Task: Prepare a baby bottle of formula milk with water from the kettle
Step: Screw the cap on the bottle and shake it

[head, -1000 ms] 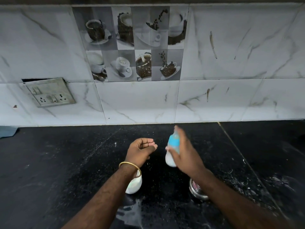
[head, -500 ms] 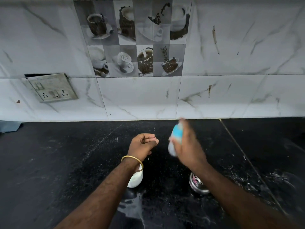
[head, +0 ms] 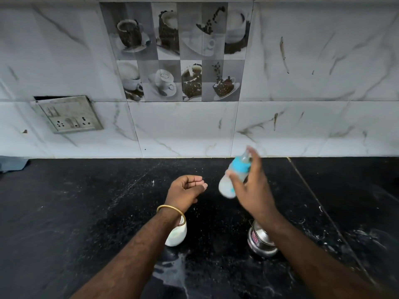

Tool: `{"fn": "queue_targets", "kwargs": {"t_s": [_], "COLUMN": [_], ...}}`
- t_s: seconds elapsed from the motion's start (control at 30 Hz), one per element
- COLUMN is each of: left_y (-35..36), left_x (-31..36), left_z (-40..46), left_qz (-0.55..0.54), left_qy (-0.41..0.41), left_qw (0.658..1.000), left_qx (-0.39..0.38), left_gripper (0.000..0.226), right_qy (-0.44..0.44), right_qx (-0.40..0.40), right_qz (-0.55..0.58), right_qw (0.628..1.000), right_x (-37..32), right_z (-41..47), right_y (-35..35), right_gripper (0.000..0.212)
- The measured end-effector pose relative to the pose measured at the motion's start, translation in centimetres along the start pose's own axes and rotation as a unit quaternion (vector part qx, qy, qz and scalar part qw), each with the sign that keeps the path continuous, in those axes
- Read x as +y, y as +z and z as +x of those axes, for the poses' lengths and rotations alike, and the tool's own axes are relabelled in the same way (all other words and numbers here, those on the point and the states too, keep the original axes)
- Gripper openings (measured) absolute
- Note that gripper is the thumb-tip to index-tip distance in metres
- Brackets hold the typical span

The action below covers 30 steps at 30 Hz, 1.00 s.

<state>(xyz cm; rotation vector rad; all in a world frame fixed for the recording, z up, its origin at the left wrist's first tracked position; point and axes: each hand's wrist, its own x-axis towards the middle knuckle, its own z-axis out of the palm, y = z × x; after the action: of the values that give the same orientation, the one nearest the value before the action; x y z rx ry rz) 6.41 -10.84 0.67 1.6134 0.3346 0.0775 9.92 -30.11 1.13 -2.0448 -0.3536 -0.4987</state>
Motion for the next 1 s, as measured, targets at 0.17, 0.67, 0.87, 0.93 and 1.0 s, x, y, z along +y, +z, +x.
{"fn": "queue_targets", "kwargs": {"t_s": [0.17,0.67,0.87,0.93,1.0], "left_y": [0.4,0.3,0.2,0.3,0.1], "left_x": [-0.2,0.5,0.0,0.2,0.5], "left_z": [0.1,0.4,0.2,0.2,0.6], "left_qz": [-0.005,-0.001,-0.006,-0.007,-0.012], "left_qy": [-0.003,0.01,0.004,0.004,0.009], "left_qw": [1.0,1.0,1.0,1.0,1.0], "left_qx": [0.001,-0.004,0.002,-0.002,0.001], "left_gripper": [0.022,0.022,0.021,0.021,0.022], "right_qy": [-0.035,0.007,0.015,0.012,0.045], "right_qx": [-0.146,0.017,-0.303,-0.26,-0.159], "right_qz": [-0.105,0.013,-0.16,-0.103,0.047], "right_qw": [0.983,1.0,0.939,0.96,0.985], "right_x": [1.1,1.1,2.8,3.2,2.1], "right_z": [-1.6,0.8,-2.7,-2.4,-0.8], "right_y": [1.4,0.1,1.7,1.3,1.0], "right_gripper": [0.082,0.078,0.081,0.078,0.073]}}
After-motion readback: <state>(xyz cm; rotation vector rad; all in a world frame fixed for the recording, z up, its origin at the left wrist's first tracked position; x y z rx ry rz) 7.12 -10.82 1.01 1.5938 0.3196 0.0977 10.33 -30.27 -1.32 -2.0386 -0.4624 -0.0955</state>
